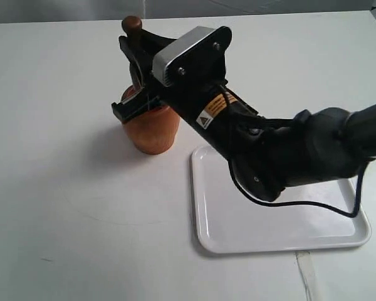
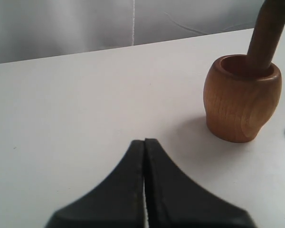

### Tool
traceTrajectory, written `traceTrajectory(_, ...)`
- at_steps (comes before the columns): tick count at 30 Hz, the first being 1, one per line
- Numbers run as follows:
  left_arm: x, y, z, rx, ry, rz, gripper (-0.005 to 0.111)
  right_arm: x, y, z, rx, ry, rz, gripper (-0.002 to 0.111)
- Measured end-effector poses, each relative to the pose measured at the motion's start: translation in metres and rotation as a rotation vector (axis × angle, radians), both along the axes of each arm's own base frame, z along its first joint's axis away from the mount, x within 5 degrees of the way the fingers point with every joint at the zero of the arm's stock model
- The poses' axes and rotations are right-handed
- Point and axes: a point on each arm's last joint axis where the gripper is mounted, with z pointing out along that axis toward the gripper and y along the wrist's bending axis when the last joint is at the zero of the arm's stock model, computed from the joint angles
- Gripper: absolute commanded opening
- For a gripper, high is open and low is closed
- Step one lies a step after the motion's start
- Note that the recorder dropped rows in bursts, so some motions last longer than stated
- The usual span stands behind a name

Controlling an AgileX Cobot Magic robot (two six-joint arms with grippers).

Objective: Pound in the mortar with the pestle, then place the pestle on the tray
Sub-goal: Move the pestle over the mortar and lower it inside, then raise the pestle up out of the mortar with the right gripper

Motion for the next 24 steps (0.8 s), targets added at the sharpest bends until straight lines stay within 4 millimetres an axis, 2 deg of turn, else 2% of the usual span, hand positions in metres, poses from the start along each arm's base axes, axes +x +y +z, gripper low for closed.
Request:
traceTrajectory(4, 0.000, 0.000, 0.000, 0.000, 0.000, 0.000, 0.000, 0.004, 0.003, -0.018, -0.028, 0.030, -0.018, 0.000)
traceTrajectory(8, 0.000, 0.000, 0.000, 0.000, 0.000, 0.000, 0.000, 0.008, 0.003, -0.045, -0.038, 0.077, -0.049, 0.000)
traceTrajectory(13, 0.000, 0.000, 0.000, 0.000, 0.000, 0.000, 0.000, 0.010, 0.004, -0.049, -0.007, 0.066, -0.061, 0.000)
traceTrajectory(16, 0.000, 0.000, 0.000, 0.000, 0.000, 0.000, 0.000, 0.010, 0.003, -0.039, -0.032, 0.058, -0.070, 0.000)
traceTrajectory(18, 0.000, 0.000, 0.000, 0.000, 0.000, 0.000, 0.000, 0.009, 0.001, -0.022, -0.032, 0.034, -0.074, 0.000)
traceTrajectory(21, 0.000, 0.000, 0.000, 0.000, 0.000, 0.000, 0.000, 0.005, -0.004, 0.018, 0.045, -0.031, -0.077, 0.000)
traceTrajectory(22, 0.000, 0.000, 0.000, 0.000, 0.000, 0.000, 0.000, 0.002, -0.010, 0.045, 0.111, -0.074, -0.078, 0.000)
traceTrajectory(24, 0.000, 0.000, 0.000, 0.000, 0.000, 0.000, 0.000, -0.001, -0.015, 0.063, 0.159, -0.112, -0.081, 0.000)
